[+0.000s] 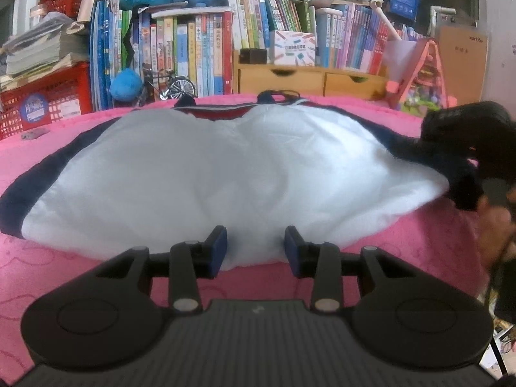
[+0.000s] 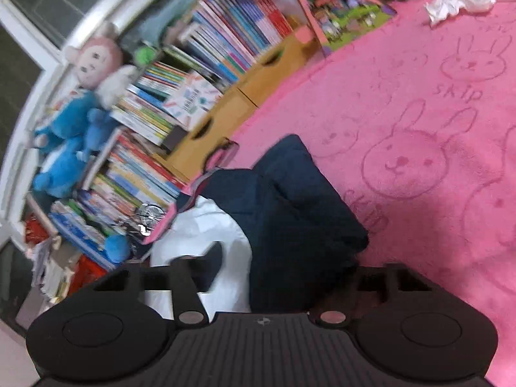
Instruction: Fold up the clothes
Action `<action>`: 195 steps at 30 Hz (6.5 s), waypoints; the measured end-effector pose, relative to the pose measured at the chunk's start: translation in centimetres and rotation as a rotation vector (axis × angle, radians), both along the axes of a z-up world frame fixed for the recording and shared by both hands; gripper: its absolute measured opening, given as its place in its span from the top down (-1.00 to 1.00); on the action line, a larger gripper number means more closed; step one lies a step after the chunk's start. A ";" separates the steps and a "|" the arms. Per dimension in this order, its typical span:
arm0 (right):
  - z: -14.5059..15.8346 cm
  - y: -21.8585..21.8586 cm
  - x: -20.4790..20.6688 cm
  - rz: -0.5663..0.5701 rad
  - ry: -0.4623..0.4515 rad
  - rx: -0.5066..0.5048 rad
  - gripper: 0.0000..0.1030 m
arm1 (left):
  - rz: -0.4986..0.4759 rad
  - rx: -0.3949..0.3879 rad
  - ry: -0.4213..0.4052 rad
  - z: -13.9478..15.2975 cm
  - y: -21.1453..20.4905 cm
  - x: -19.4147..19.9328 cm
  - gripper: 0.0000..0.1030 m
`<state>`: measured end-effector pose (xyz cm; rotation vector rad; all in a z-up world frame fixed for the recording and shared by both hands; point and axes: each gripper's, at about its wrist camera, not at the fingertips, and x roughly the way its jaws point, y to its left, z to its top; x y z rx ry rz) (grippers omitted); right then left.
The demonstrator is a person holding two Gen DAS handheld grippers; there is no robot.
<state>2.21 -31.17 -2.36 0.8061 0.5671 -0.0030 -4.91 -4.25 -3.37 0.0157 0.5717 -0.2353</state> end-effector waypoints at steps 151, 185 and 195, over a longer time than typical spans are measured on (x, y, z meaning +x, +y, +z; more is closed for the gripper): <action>1.7 17.2 -2.6 0.547 -0.322 -0.611 0.62 | -0.478 0.757 -0.412 -0.3 4.3 1.0 0.83; 2.3 15.6 -1.1 0.548 -0.174 -0.432 0.64 | -0.286 0.674 -0.272 2.5 11.9 -5.4 0.50; 3.2 15.6 -0.7 0.562 -0.161 -0.438 0.64 | -0.424 0.712 -0.317 -1.4 3.1 -0.1 0.64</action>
